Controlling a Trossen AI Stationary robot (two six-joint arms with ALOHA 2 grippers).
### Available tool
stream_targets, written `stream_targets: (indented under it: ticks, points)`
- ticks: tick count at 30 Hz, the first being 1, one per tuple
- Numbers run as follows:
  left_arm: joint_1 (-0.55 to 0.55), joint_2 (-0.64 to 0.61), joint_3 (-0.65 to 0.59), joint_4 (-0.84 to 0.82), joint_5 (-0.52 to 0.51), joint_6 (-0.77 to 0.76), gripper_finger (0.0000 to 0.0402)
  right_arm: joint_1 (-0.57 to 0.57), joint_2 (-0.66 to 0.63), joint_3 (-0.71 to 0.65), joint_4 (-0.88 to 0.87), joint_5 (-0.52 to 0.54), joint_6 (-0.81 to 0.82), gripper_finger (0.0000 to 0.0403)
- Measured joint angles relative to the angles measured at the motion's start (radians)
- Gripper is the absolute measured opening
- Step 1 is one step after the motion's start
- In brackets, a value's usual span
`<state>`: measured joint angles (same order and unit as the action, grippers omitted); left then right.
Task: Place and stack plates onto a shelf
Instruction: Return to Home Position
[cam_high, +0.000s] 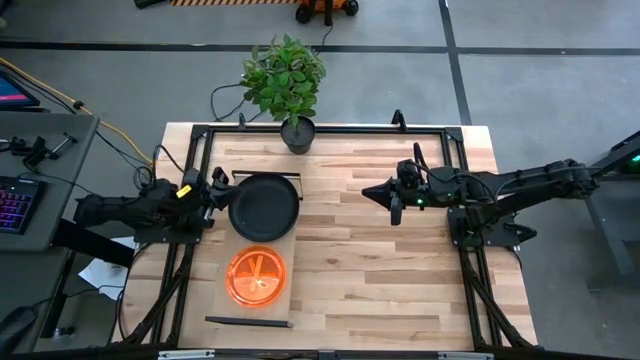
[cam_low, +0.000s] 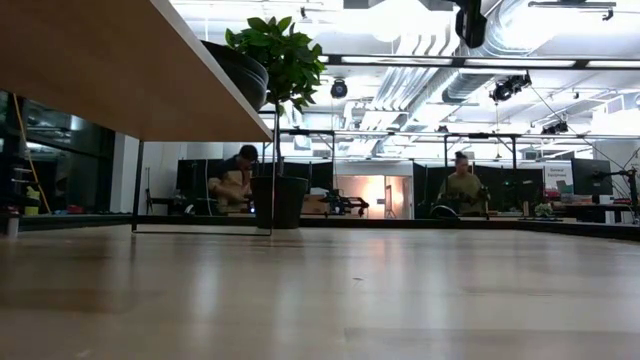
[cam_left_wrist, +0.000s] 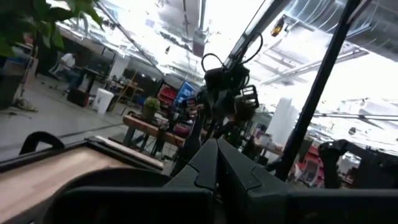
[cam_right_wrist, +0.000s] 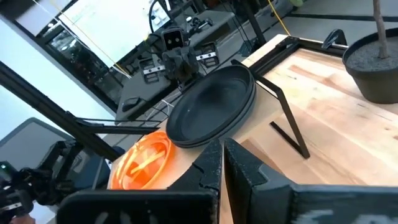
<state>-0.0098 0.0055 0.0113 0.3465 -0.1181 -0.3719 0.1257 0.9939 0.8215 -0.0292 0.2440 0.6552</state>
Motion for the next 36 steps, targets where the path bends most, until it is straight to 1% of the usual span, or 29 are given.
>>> stream_targets:
  ticks: [4, 11, 19, 22, 25, 29, 36]
  points:
    - [0.0, -0.002, 0.002, -0.024, 0.006, 0.008, 0.0, 0.0, 0.0, 0.0, -0.02, -0.008, 0.0, 0.0]
    - [0.0, -0.002, 0.002, -0.144, 0.008, 0.033, 0.0, 0.007, 0.0, 0.0, -0.042, -0.022, -0.001, 0.0]
    - [0.001, -0.001, 0.002, -0.146, 0.033, 0.276, 0.0, 0.016, 0.0, 0.0, -0.061, -0.039, -0.008, 0.0]
    - [0.001, -0.001, 0.002, -0.147, 0.033, 0.332, 0.0, 0.016, 0.0, 0.0, -0.072, -0.047, -0.008, 0.0]
    - [0.001, -0.001, 0.002, -0.147, 0.033, 0.335, 0.0, 0.016, 0.0, 0.0, -0.082, -0.051, -0.039, 0.0]
    - [0.001, -0.001, 0.002, -0.147, 0.033, 0.297, 0.0, 0.016, -0.001, 0.0, -0.108, -0.051, -0.084, 0.0]
    - [0.001, -0.001, 0.002, -0.147, 0.033, 0.297, 0.0, 0.022, -0.071, 0.0, -0.285, -0.069, -0.085, 0.0]
